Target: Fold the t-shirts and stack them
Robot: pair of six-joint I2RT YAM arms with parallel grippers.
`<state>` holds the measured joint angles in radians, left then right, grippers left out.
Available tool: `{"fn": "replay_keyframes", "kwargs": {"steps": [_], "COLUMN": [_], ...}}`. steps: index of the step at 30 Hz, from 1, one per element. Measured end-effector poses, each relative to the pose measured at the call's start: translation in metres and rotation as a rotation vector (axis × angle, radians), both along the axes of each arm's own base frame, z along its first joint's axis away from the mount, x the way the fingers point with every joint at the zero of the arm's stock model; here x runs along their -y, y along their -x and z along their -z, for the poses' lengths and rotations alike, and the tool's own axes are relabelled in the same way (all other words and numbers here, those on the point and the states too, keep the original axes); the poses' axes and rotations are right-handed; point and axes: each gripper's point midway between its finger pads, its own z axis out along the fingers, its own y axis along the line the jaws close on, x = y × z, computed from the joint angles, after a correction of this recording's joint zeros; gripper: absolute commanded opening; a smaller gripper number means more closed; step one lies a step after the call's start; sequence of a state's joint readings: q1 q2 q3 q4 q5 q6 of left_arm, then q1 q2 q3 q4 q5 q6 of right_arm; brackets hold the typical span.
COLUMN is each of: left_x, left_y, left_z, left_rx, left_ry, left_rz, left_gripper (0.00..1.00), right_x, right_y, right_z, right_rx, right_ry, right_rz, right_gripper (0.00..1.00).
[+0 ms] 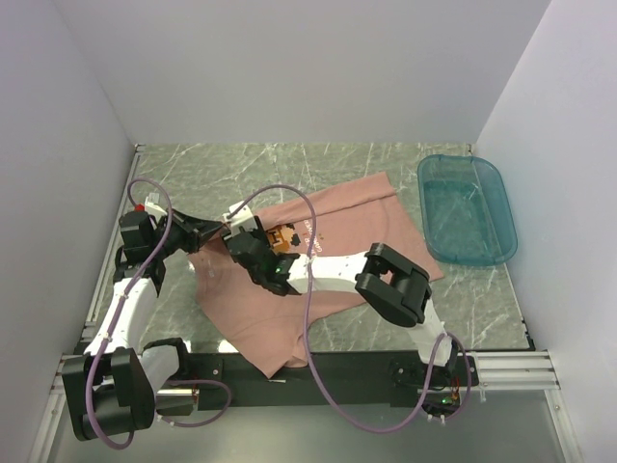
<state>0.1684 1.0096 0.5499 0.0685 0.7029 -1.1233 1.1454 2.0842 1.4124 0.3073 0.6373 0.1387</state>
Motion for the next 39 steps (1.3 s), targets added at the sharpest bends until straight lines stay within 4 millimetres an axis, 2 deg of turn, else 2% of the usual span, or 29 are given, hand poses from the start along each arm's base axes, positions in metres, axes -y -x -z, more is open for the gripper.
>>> {"fn": "replay_keyframes", "kwargs": {"steps": [5, 12, 17, 20, 24, 29, 34, 39], "left_x": [0.000, 0.001, 0.001, 0.001, 0.001, 0.001, 0.001, 0.001], "left_y": [0.000, 0.001, 0.001, 0.001, 0.001, 0.001, 0.001, 0.001], "left_z": [0.000, -0.001, -0.001, -0.001, -0.001, -0.001, -0.001, 0.001], "left_rx": [0.000, -0.002, -0.003, -0.003, -0.003, -0.003, -0.003, -0.003], "left_ry": [0.001, 0.008, 0.009, 0.010, 0.010, 0.009, 0.008, 0.001], "left_rz": [0.001, 0.006, 0.006, 0.006, 0.007, 0.007, 0.007, 0.009], "left_gripper": [0.00, 0.00, 0.00, 0.00, 0.00, 0.00, 0.00, 0.00], "right_x": [-0.004, 0.001, 0.005, 0.006, 0.008, 0.010, 0.023, 0.034], "right_y": [0.005, 0.002, -0.003, -0.007, -0.014, -0.020, -0.011, -0.004], "right_z": [0.004, 0.038, 0.042, 0.040, 0.038, 0.037, 0.049, 0.043], "right_rx": [0.010, 0.014, 0.033, 0.051, 0.070, 0.082, 0.070, 0.068], "right_ry": [0.009, 0.093, 0.116, 0.118, 0.120, 0.106, 0.137, 0.127], "right_rz": [0.000, 0.025, 0.046, 0.055, 0.062, 0.058, 0.012, -0.035], "right_gripper": [0.62, 0.60, 0.56, 0.50, 0.34, 0.24, 0.16, 0.08]}}
